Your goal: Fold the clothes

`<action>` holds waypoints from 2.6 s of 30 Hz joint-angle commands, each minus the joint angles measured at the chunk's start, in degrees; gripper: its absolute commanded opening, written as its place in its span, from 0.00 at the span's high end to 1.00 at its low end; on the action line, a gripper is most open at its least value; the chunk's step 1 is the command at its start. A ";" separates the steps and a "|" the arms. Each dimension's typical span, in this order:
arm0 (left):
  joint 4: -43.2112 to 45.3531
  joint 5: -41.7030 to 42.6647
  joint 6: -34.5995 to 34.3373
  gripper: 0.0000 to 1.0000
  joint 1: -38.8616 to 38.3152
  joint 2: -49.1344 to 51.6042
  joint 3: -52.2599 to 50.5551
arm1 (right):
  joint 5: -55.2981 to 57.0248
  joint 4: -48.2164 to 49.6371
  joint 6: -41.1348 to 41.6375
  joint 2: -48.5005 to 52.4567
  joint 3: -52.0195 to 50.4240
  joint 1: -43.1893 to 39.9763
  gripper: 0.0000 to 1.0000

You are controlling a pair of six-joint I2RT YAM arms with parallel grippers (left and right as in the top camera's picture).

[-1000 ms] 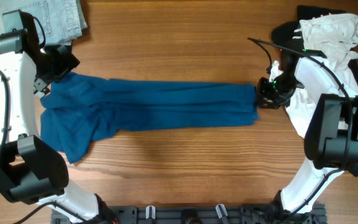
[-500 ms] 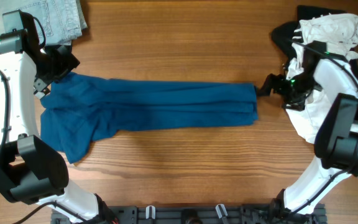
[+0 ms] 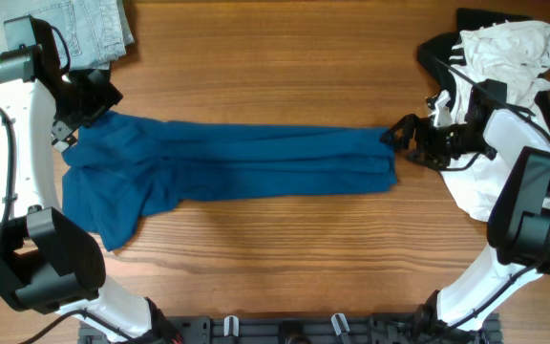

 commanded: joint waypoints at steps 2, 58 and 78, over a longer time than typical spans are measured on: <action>0.15 0.48 0.09 0.00 -0.04 -0.63 0.87 | 2.58 1.14 3.82 1.99 -5.29 3.23 0.01; -0.09 0.48 0.09 0.00 -0.04 -0.63 0.85 | 40.22 -9.25 31.74 -4.61 9.81 37.27 0.96; -0.07 0.48 0.11 0.01 -0.04 -0.61 0.85 | 38.03 -15.76 27.67 -9.62 18.08 38.73 0.32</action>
